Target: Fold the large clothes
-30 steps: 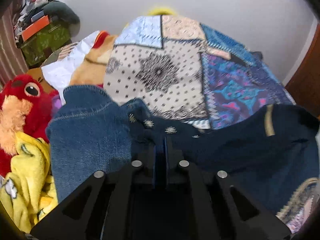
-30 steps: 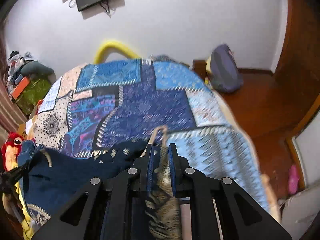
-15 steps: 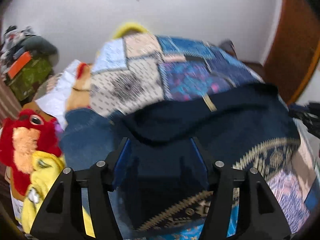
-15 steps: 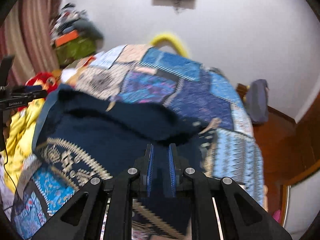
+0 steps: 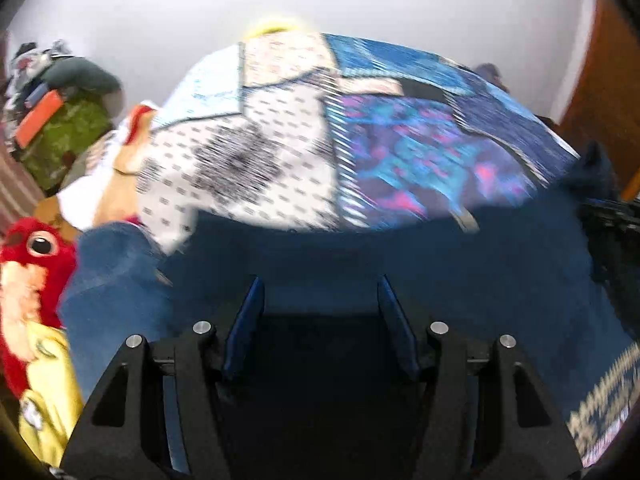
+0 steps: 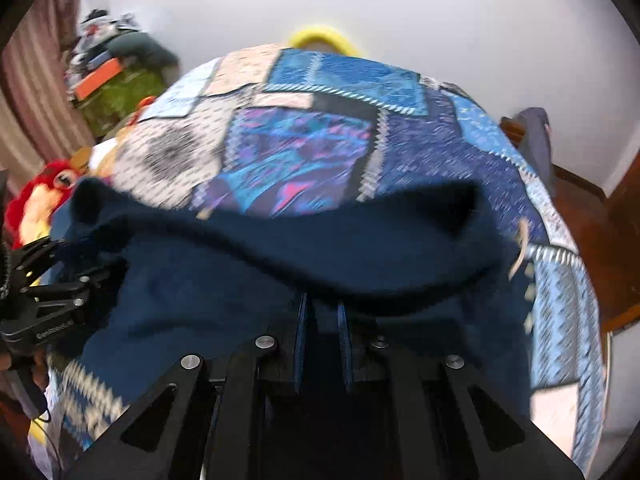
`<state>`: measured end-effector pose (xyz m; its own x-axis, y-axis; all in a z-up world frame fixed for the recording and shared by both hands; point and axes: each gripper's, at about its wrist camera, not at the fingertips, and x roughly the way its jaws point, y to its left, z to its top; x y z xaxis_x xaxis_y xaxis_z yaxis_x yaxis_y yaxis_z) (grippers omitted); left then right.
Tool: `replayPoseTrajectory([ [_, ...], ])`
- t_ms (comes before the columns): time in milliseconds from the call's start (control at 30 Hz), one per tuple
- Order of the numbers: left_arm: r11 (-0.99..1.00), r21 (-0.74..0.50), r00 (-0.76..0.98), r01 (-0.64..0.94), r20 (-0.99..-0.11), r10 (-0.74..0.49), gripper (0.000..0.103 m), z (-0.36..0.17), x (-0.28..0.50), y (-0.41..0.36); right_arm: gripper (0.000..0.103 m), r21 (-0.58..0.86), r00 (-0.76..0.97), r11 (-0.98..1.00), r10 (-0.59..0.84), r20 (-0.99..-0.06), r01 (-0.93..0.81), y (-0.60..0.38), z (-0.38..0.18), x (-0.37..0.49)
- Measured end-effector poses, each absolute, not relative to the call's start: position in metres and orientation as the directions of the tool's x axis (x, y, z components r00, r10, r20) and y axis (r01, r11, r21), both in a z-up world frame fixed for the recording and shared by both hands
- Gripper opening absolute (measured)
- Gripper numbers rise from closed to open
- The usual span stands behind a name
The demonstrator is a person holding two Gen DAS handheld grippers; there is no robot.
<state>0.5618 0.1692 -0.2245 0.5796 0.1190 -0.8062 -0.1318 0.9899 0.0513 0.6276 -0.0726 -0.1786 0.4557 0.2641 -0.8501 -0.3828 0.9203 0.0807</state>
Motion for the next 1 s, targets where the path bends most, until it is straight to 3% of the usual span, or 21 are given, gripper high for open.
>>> replayPoseTrajectory([
  [67,0.985,0.052,0.589,-0.165,-0.796,0.141,0.06,-0.212,0.561,0.182,0.01,0.045,0.489,0.947,0.205,-0.848,-0.319,-0.079,-0.17,0.639],
  [167,0.988,0.009,0.626,-0.152,-0.773,0.103,0.06,-0.19,0.544,0.191,0.01,0.112,0.488,0.939,0.268,-0.831,-0.325,-0.086,-0.148,0.637],
  [367,0.999,-0.005,0.658,-0.045,-0.753,0.026,0.06,-0.162,0.497,0.166,0.01,0.13,0.478,0.86,0.393,-0.786,-0.493,-0.06,-0.108,0.573],
  [467,1.0,-0.006,0.661,0.021,-0.751,-0.018,0.066,-0.161,0.48,0.143,0.01,0.123,0.452,0.82,0.426,-0.784,-0.559,-0.041,-0.102,0.537],
  [500,0.999,-0.009,0.66,0.042,-0.751,-0.034,0.071,-0.163,0.475,0.134,0.01,0.126,0.441,0.812,0.431,-0.787,-0.569,-0.037,-0.103,0.528],
  [600,0.995,-0.041,0.646,0.089,-0.758,-0.089,0.073,-0.176,0.464,0.113,0.01,0.119,0.412,0.806,0.416,-0.811,-0.579,-0.026,-0.114,0.509],
  [767,0.993,-0.006,0.576,0.117,-0.814,-0.072,0.074,-0.224,0.466,0.091,0.01,-0.032,0.395,0.81,0.25,-0.884,-0.585,-0.024,-0.161,0.501],
  [1000,0.992,-0.059,0.583,0.11,-0.804,-0.112,0.078,-0.24,0.461,0.098,0.01,-0.073,0.422,0.781,0.255,-0.87,-0.62,-0.051,-0.17,0.487],
])
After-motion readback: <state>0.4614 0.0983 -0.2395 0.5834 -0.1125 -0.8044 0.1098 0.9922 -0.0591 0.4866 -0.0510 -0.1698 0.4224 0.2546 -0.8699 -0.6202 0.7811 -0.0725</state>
